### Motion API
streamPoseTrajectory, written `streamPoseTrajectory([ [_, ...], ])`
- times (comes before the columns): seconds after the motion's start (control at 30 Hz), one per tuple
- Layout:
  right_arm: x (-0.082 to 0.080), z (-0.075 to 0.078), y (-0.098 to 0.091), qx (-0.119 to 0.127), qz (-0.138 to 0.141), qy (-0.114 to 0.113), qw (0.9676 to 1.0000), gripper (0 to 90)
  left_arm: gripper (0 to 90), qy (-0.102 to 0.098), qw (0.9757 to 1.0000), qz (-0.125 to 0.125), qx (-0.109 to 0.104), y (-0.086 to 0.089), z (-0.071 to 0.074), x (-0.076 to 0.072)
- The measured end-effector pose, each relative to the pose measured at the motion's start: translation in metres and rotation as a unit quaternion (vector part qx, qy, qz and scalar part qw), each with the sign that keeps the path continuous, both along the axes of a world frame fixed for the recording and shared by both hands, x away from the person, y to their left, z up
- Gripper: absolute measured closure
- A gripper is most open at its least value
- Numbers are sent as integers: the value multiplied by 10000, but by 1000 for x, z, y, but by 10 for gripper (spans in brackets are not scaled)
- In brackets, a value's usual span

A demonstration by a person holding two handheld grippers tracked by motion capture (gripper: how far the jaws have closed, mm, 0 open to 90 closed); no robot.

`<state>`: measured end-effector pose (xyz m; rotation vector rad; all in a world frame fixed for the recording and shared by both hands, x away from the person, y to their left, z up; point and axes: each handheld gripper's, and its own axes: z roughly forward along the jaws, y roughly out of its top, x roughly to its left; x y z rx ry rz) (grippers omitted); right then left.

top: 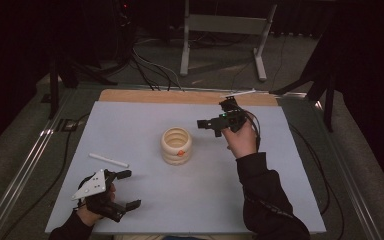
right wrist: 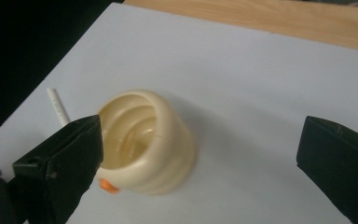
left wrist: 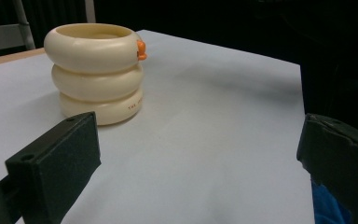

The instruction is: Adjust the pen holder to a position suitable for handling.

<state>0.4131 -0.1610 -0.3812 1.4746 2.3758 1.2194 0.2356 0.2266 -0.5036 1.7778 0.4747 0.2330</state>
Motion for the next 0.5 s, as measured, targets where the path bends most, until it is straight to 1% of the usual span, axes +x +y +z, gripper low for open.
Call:
streamPoseTrajectory([
  [0.1, -4, 2, -14, -110, -114, -161, 9997, 2, 1, 11, 10000, 18, -25, 0, 0, 1],
  [0.17, -8, 1, -23, -141, -209, -261, 9993, 2, 1, 26, 10000, 14, -8, 0, -1, 1],
  [0.2, -10, 1, -27, -166, -216, -336, 9991, 1, 1, 23, 10000, 3, -1, 0, -1, 1],
  [0.27, -14, 0, -35, -276, -332, -467, 9980, 2, 1, 20, 10000, 1, -5, 0, -1, 1],
  [0.33, -18, -2, -43, -254, -400, -571, 9972, 1, 1, 36, 10000, 6, -14, 0, -1, 2],
  [0.37, -18, -2, -43, -254, -400, -571, 9972, 1, 1, 36, 10000, 6, -14, 0, -1, 2],
  [0.4, -20, -4, -47, -251, -431, -627, 9968, 2, 1, 43, 10000, 9, -22, 0, -2, 2],
  [0.43, -24, -8, -54, -253, -475, -680, 9962, 1, 1, 50, 10000, 14, -29, 1, -2, 2],
  [0.5, -28, -12, -61, -255, -505, -743, 9956, 0, 1, 55, 10000, 15, -51, 1, -2, 3],
])
